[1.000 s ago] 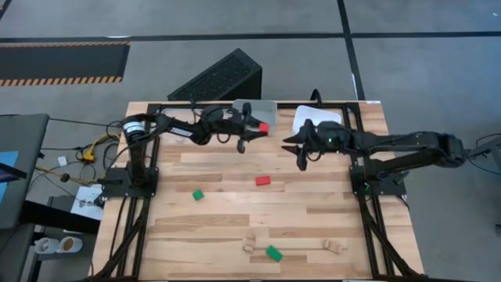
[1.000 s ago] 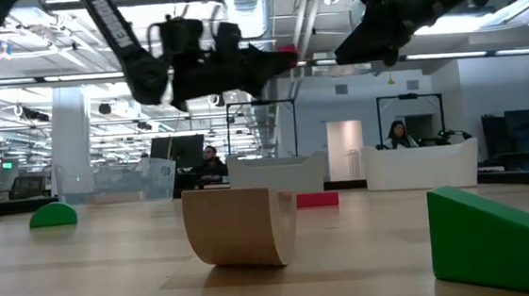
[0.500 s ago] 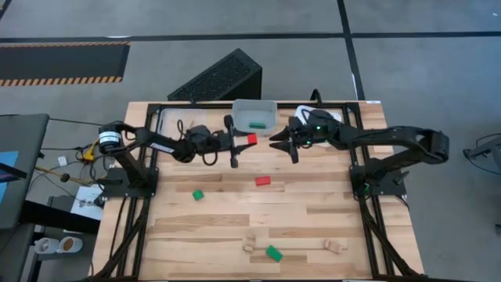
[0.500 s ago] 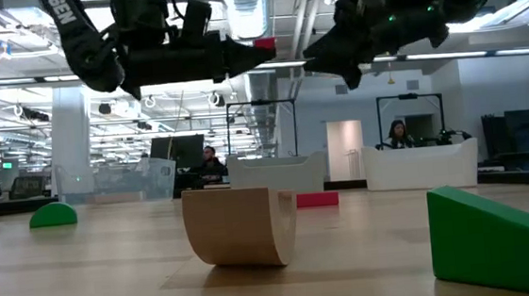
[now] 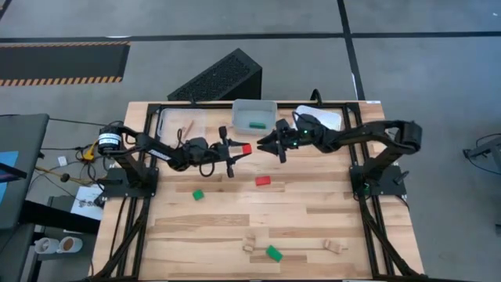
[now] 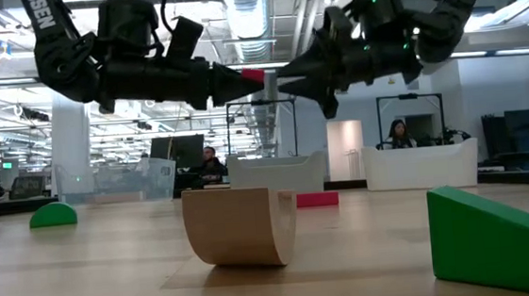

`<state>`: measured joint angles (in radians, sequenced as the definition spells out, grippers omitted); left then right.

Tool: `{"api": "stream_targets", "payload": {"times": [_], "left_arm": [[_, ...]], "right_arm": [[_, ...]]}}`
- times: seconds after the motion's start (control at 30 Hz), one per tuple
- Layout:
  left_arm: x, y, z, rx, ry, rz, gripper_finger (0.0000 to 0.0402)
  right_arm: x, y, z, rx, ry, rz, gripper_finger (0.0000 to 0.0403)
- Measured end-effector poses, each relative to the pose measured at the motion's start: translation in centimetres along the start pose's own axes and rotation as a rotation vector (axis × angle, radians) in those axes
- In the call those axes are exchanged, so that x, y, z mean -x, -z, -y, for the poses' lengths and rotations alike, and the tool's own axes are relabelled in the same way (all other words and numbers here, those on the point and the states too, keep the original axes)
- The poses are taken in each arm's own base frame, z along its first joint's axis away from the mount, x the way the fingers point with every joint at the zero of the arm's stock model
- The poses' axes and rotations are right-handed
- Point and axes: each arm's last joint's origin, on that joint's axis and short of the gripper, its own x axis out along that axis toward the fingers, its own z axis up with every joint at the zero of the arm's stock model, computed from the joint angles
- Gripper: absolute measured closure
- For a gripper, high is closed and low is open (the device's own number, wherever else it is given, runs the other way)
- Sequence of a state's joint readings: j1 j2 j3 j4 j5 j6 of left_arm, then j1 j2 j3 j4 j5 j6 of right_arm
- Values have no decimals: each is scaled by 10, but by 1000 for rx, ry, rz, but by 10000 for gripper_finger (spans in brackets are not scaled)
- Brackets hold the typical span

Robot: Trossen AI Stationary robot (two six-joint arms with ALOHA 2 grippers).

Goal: Sort & place blocks by color
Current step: Put the bottom red block into the white bin

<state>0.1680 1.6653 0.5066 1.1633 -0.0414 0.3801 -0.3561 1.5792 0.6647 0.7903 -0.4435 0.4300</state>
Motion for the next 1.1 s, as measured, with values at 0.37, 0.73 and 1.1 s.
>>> {"api": "stream_targets", "payload": {"times": [0.37,0.73,1.1], "left_arm": [[2,4,2,-55,16,-28,299],[3,4,9,-117,21,-47,299],[5,1,26,-177,0,-96,298]], "right_arm": [[-21,18,2,-90,-55,100,210],[-38,22,-10,-58,-60,116,161],[-38,27,-9,-90,-53,71,137]]}}
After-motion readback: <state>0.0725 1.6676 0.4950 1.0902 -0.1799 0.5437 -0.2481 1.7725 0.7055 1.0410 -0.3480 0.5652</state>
